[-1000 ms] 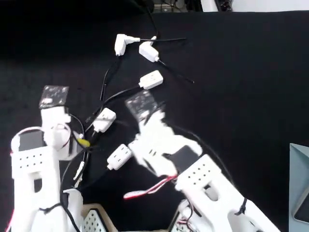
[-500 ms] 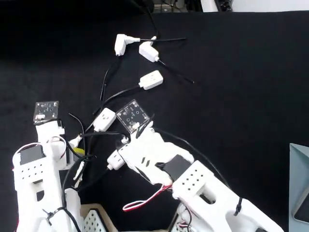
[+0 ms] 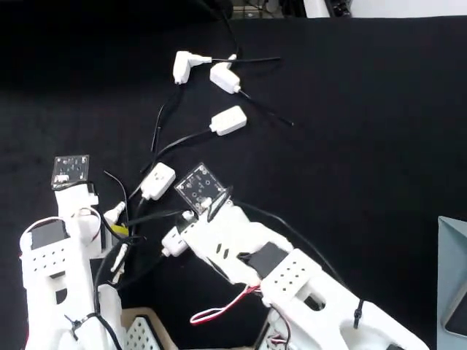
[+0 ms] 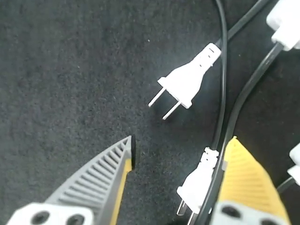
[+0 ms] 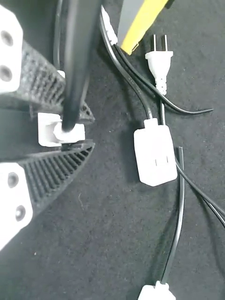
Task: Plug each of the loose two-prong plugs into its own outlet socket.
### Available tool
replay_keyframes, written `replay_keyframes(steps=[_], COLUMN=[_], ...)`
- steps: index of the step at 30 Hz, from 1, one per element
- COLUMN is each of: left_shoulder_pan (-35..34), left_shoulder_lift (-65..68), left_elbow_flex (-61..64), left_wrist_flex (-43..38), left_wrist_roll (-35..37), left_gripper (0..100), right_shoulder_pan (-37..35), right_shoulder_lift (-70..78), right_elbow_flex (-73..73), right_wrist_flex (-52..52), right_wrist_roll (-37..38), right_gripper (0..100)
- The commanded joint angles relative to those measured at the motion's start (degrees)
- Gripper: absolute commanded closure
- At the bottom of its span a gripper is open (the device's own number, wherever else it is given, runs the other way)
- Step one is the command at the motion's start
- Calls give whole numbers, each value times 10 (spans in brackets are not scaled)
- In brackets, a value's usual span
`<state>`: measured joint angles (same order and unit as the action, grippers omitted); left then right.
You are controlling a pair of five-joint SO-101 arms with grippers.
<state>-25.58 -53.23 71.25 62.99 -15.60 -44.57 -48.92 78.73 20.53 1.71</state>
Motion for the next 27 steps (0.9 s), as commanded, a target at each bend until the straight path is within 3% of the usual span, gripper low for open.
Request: replay_keyframes(steps=[1,10,27], left_shoulder_pan=[-4,-5,-3], left_shoulder_lift=[-8,-8,-7], left_elbow_flex=[-5,-5,-5], left_wrist_flex=[-9,-9,-9], left_wrist_roll=[0,1,0], left_gripper=[694,694,694], right_shoulder_pan=[-6,-6,-7], right_shoulder_lift=[17,111,111], right_elbow_flex=[-7,-7,-4], right_wrist_flex=[-24,-93,-45], right_wrist_roll=[4,7,5], right_gripper=[987,987,987])
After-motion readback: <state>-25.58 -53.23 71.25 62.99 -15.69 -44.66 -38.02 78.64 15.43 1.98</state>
